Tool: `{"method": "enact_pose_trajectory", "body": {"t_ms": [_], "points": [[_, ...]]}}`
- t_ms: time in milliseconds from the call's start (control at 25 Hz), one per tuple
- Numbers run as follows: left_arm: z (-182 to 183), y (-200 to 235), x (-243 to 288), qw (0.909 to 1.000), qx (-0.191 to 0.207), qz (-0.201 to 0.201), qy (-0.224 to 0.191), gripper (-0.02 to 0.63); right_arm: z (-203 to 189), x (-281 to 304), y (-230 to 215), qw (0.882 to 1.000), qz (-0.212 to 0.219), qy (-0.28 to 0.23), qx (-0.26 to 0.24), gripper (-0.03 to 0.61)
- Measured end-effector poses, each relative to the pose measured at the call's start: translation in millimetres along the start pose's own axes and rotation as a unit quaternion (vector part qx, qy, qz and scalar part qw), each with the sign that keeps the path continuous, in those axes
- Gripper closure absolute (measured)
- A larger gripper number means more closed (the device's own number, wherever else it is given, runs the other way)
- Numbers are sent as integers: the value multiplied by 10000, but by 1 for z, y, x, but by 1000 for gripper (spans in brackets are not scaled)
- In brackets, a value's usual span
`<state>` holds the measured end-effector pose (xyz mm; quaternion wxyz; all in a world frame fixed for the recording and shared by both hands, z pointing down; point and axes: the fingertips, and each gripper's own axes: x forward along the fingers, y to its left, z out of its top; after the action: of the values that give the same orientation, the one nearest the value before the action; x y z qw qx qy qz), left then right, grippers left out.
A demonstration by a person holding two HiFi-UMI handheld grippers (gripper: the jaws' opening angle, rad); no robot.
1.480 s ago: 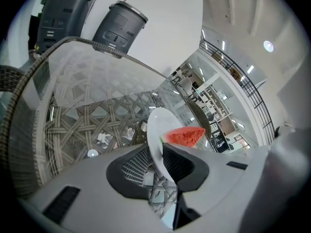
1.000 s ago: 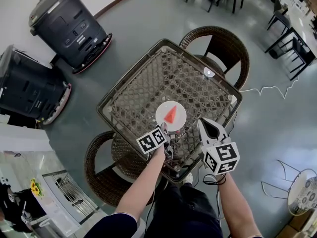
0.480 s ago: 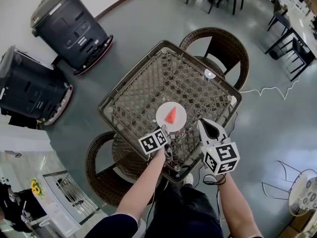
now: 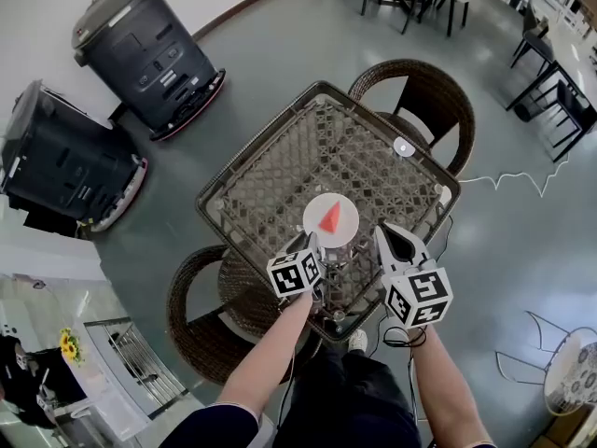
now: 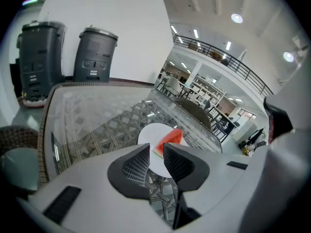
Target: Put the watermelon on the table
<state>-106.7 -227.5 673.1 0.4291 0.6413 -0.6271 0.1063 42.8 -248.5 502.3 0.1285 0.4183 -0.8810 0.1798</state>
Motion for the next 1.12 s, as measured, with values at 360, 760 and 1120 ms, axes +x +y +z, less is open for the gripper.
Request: {"method": "enact_pose_trajectory", "body": {"t_ms": [360, 760, 1120], "points": [[35, -54, -65, 9853, 1321, -711, -819, 529, 12, -11, 15, 9997, 173, -187, 48, 575], [65, -109, -147, 9538, 2211, -1363, -1509, 607, 26, -32, 41, 9977, 477, -466, 73, 575], [79, -134, -202, 9383, 2373, -1650, -1898, 607, 41, -60, 78, 9942, 752, -770, -62, 575]]}}
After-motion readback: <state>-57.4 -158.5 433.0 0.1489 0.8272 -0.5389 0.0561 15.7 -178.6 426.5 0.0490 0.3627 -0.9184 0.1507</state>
